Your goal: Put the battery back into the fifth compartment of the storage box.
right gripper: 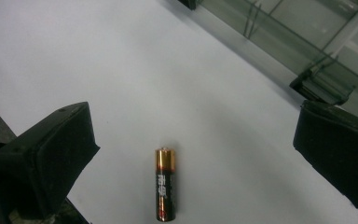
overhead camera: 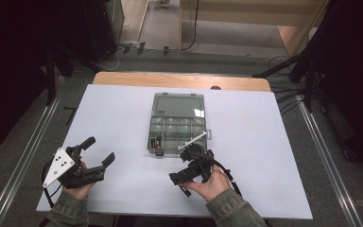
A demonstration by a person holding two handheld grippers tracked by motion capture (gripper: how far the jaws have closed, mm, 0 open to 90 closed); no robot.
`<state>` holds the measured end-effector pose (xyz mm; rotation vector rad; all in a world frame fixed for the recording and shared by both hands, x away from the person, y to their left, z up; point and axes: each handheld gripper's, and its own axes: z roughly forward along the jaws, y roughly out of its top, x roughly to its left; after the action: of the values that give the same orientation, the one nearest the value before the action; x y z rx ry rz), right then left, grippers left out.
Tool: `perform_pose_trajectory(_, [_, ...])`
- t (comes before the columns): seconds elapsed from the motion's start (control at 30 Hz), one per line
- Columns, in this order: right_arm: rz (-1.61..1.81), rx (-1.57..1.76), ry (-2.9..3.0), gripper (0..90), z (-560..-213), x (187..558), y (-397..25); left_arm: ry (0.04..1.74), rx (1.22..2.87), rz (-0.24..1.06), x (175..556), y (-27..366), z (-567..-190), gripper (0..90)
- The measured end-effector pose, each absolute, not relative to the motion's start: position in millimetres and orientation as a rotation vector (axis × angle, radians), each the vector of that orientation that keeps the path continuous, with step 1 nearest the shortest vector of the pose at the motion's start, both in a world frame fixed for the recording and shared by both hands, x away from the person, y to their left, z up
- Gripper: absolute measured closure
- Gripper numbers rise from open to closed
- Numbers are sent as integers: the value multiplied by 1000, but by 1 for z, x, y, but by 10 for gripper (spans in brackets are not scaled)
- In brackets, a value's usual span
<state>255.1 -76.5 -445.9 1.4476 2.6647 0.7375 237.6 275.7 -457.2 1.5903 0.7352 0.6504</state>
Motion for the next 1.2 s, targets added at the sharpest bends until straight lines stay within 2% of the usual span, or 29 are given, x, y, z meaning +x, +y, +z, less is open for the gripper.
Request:
perform_pose_trajectory(0.4, [618, 1400, 2723, 10, -459, 242, -77, 736, 1595, 653, 238, 276, -457, 142])
perform_pose_trajectory(0.47, [613, 1388, 2735, 39, -460, 239, -76, 737, 1596, 653, 237, 276, -457, 142])
perform_pose_trajectory(0.67, [545, 1363, 2757, 160, -467, 232, -71, 737, 1592, 652, 237, 276, -457, 142])
perform_pose_trajectory(0.87, [481, 1327, 2785, 424, -473, 227, -65, 735, 1592, 652, 237, 276, -457, 142])
perform_pose_trajectory(0.97, [460, 1326, 2788, 518, -475, 227, -65, 735, 1592, 652, 237, 276, -457, 142])
perform_pose_trajectory(1.2, [413, 1337, 2814, 670, -478, 227, -63, 735, 1591, 651, 237, 276, -457, 142])
